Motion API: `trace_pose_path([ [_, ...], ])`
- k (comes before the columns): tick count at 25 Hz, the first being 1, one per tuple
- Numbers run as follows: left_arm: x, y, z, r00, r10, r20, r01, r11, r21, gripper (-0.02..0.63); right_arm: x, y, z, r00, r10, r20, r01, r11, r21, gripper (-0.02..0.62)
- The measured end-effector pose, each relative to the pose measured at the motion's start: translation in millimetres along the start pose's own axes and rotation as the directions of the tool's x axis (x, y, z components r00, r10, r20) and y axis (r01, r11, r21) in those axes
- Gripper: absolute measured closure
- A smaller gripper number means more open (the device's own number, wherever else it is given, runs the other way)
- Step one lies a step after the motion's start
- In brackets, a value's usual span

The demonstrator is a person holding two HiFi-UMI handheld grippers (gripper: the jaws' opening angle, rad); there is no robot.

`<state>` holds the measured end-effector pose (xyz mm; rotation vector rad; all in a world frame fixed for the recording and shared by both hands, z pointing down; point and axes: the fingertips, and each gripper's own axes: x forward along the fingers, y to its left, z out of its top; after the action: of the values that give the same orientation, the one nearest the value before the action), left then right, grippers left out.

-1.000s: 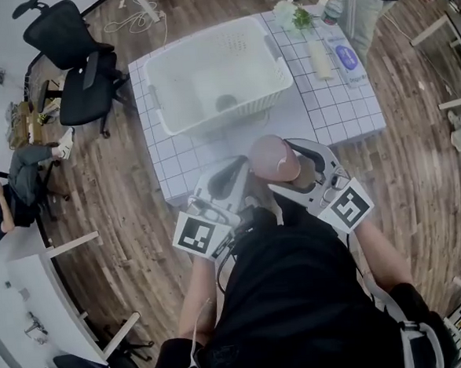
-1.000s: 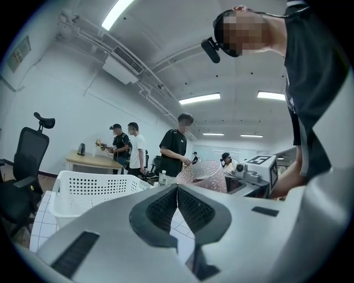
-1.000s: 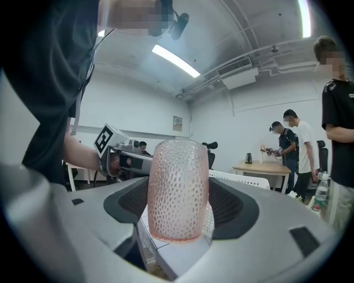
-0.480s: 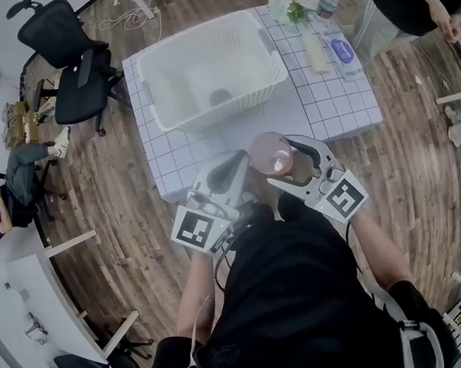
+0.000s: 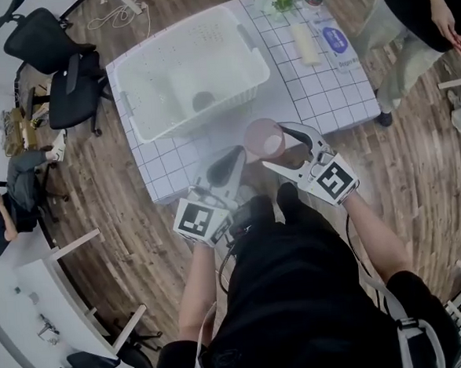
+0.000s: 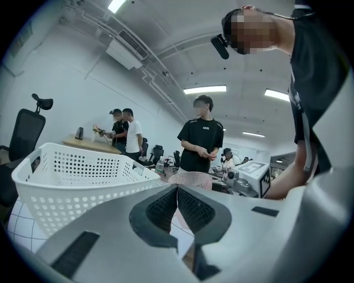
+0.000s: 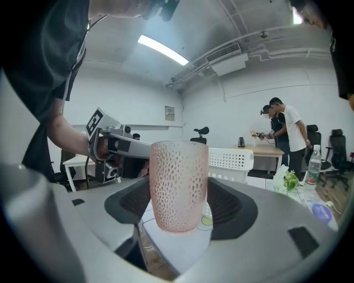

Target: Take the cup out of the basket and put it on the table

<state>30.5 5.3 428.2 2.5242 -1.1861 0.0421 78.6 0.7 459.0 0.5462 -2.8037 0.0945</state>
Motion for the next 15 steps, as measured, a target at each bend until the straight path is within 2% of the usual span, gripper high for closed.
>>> trace_pose_path([
  [5, 10, 8, -11, 0.999, 0.025, -0.035, -0.025, 1.000, -0.007, 0.595, 9, -22, -36, 0.999, -0.009, -0.050, 0.010, 1.000, 0.016, 0.265],
  [9, 8, 11, -23, 0.997, 0.053, -0.057, -0.054, 0.998, -0.029, 0.595, 17, -48, -74, 0.992, -0.063, -0.111, 0.067, 0.997, 0.037, 0.265],
  [15, -2, 7, -49, 0.992, 0.072, -0.108, -0.078, 0.995, -0.054, 0.595, 29, -76, -127, 0.972, -0.141, -0.189, 0.143, 0.990, -0.003, 0.265],
])
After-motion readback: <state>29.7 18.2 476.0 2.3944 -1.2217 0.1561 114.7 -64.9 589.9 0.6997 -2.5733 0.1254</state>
